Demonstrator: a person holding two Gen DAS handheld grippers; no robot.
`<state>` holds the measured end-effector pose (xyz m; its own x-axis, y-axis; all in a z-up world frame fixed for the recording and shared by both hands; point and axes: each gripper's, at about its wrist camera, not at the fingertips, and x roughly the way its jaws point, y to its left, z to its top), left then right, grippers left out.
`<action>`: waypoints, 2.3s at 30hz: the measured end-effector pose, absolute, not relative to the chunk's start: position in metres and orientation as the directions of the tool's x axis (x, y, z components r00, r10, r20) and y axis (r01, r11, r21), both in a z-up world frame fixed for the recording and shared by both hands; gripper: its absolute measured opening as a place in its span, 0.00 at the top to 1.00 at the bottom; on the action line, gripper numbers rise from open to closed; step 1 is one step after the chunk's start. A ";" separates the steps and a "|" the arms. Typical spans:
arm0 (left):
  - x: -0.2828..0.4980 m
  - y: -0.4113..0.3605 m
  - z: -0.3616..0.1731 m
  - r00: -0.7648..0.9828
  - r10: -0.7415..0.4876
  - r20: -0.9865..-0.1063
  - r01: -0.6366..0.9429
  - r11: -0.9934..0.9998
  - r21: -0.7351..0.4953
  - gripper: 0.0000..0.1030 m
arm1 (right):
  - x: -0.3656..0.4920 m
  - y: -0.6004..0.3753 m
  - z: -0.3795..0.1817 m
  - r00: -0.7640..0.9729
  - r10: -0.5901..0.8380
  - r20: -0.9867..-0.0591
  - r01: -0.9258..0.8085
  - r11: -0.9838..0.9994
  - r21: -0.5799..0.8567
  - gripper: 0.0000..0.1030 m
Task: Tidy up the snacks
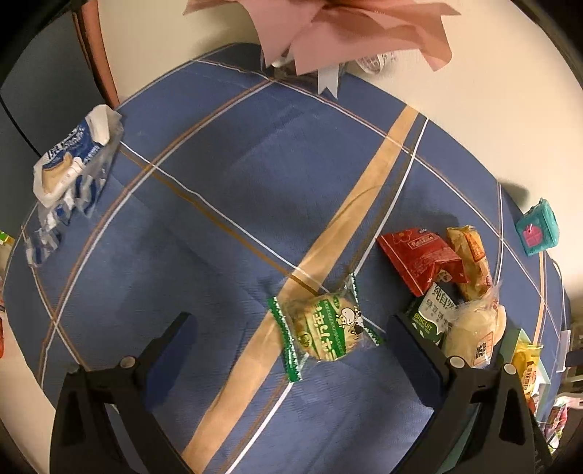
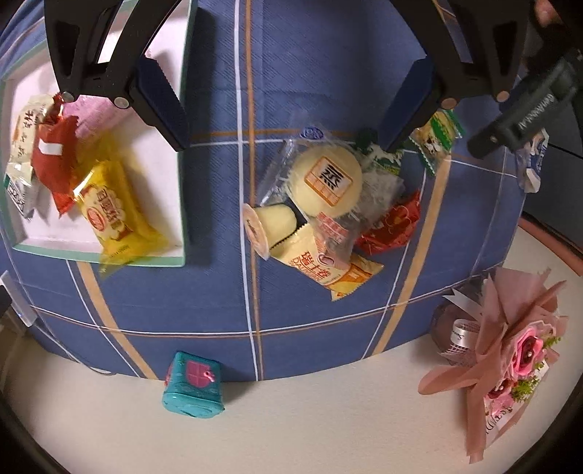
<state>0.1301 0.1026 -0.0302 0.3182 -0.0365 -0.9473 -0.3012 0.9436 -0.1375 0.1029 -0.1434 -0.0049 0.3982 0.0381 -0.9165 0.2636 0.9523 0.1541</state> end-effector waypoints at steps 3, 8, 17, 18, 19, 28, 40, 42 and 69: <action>0.134 0.098 -0.037 0.303 -0.047 -0.952 -0.294 0.946 -0.140 0.00 | 0.109 -0.143 -0.008 0.400 0.045 -0.916 0.272 0.948 0.165 0.00; 0.139 0.098 -0.043 0.296 -0.054 -0.954 -0.308 0.940 -0.148 0.00 | 0.120 -0.141 -0.013 0.408 0.054 -0.912 0.272 0.946 0.178 0.00; 0.148 0.092 -0.054 0.275 -0.070 -0.959 -0.323 0.933 -0.161 0.00 | 0.130 -0.134 -0.029 0.383 0.070 -0.921 0.250 0.952 0.177 0.00; 0.149 0.092 -0.056 0.268 -0.067 -0.961 -0.327 0.932 -0.156 0.00 | 0.132 -0.134 -0.032 0.376 0.071 -0.924 0.249 0.953 0.174 0.00; 0.150 0.091 -0.059 0.258 -0.064 -0.964 -0.334 0.931 -0.151 0.00 | 0.132 -0.134 -0.034 0.374 0.072 -0.925 0.248 0.953 0.174 0.00; 0.157 0.090 -0.076 0.220 -0.068 -0.973 -0.354 0.924 -0.144 0.00 | 0.137 -0.136 -0.047 0.358 0.089 -0.930 0.245 0.952 0.186 0.00; 0.166 0.085 -0.093 0.192 -0.051 -0.980 -0.364 0.924 -0.119 0.00 | 0.145 -0.133 -0.058 0.338 0.073 -0.938 0.232 0.960 0.158 0.00; 0.166 0.085 -0.094 0.192 -0.046 -0.980 -0.364 0.924 -0.115 0.00 | 0.146 -0.132 -0.060 0.337 0.069 -0.939 0.231 0.961 0.154 0.00; 0.161 0.086 -0.099 0.177 -0.041 -0.983 -0.379 0.919 -0.106 0.02 | 0.155 -0.129 -0.059 0.372 0.017 -0.928 0.144 0.987 0.076 0.12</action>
